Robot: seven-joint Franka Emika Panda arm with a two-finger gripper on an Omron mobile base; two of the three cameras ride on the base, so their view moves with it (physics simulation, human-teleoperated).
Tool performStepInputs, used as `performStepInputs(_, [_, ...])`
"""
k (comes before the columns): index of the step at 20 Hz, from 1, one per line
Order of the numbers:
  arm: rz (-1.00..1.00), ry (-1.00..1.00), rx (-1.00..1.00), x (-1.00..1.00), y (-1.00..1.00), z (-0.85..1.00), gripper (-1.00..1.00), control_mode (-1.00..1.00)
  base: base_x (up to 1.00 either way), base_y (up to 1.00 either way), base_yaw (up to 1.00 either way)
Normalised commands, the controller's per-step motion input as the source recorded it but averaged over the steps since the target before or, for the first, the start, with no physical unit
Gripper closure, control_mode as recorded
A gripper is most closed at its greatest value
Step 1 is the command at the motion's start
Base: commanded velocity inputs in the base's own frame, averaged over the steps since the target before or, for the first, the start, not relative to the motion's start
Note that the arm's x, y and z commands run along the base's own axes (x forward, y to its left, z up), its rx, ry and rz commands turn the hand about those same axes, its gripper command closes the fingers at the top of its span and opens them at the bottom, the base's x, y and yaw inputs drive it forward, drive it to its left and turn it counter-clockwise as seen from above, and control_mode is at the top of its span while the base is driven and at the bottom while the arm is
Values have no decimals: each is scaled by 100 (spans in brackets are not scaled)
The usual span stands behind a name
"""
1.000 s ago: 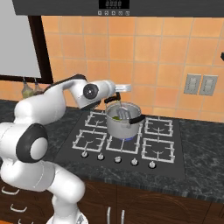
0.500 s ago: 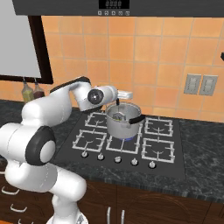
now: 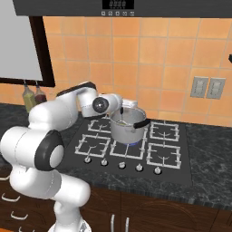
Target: Put the lime and broccoli in the pot. Retrieve the spatula and lightly stir the vegetables in the pot.
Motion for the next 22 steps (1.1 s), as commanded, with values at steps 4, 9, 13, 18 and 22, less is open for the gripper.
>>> performStepInputs(4, [0, 0, 0, 18, -13, -13, 100, -100, 0, 0, 0])
performStepInputs(9, [4, -6, 0, 25, -8, 0, 100, -100, 0, 0, 0])
performStepInputs(13, [3, -13, 0, 27, -9, 0, 100, -100, 0, 0, 0])
performStepInputs(18, [0, 0, 0, -1, -15, -6, 100, -100, 0, 0, 0])
performStepInputs(22, [0, 0, 0, -33, -4, -16, 100, -100, 0, 0, 0])
